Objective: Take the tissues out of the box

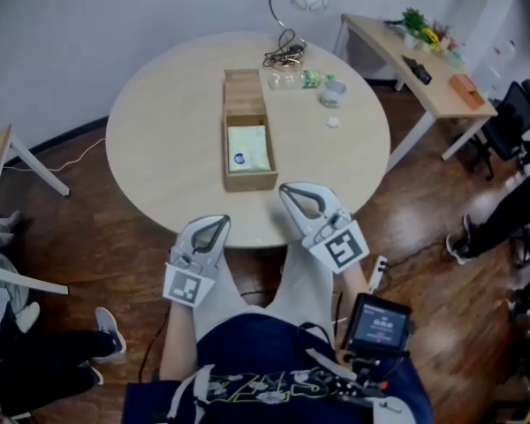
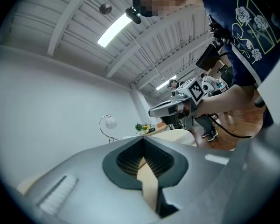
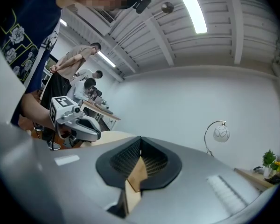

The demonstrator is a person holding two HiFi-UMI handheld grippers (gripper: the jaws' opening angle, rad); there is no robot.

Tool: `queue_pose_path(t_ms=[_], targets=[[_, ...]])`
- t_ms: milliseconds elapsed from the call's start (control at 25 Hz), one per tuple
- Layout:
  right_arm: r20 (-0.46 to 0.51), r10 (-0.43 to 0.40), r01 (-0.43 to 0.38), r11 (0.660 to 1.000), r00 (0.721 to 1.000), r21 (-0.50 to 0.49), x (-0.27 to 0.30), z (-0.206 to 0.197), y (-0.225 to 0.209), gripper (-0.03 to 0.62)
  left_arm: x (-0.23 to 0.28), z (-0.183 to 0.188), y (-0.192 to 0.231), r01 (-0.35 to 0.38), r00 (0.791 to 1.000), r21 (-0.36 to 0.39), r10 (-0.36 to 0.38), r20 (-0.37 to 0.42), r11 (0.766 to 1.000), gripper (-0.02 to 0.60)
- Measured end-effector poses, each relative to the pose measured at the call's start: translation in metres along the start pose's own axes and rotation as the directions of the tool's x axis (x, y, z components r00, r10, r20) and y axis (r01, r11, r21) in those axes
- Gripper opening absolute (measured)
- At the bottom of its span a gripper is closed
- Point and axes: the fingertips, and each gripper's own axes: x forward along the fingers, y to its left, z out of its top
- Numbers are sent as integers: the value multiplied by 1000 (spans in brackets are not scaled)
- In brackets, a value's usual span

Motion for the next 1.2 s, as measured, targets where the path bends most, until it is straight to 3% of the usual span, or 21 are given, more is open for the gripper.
queue_pose_path(t_ms=[80, 120, 200, 320, 400, 640, 880, 1080, 1200], targets=[[-39, 42, -42, 999, 998, 3, 5, -4, -1, 0, 0, 2, 1, 8, 1000, 1, -8, 11, 1000, 3], [-65, 76, -77, 997, 995, -4, 7, -8, 0, 42, 0, 3, 1, 9, 1000, 1, -9, 16, 1000, 3], [-129, 139, -146, 988, 982, -46, 13, -18, 1, 221, -1, 3, 2, 6, 1000, -5, -6, 17, 1000, 3], [-187, 168, -188, 978, 968, -91, 22, -24, -5, 161, -2, -1, 1, -7, 1000, -24, 7, 4, 1000, 3], [-203, 204, -222, 973, 958, -70, 28, -24, -13, 165, -1, -2, 1, -11, 1000, -29, 11, 5, 1000, 3], [-353, 303, -350, 933, 885, -79, 57, -36, -31, 264, -1, -3, 0, -7, 1000, -32, 7, 3, 999, 3], [-498, 399, -513, 851, 770, -112, 89, -60, -26, 346, -3, -6, -1, -2, 1000, -39, 2, -10, 999, 3], [-535, 416, -545, 833, 736, -101, 108, -63, -33, 364, -3, -5, 1, -6, 1000, -51, 6, 0, 999, 3], [-571, 441, -583, 809, 692, -82, 114, -66, -34, 385, -3, -4, 1, 0, 1000, -46, 1, 4, 999, 3]])
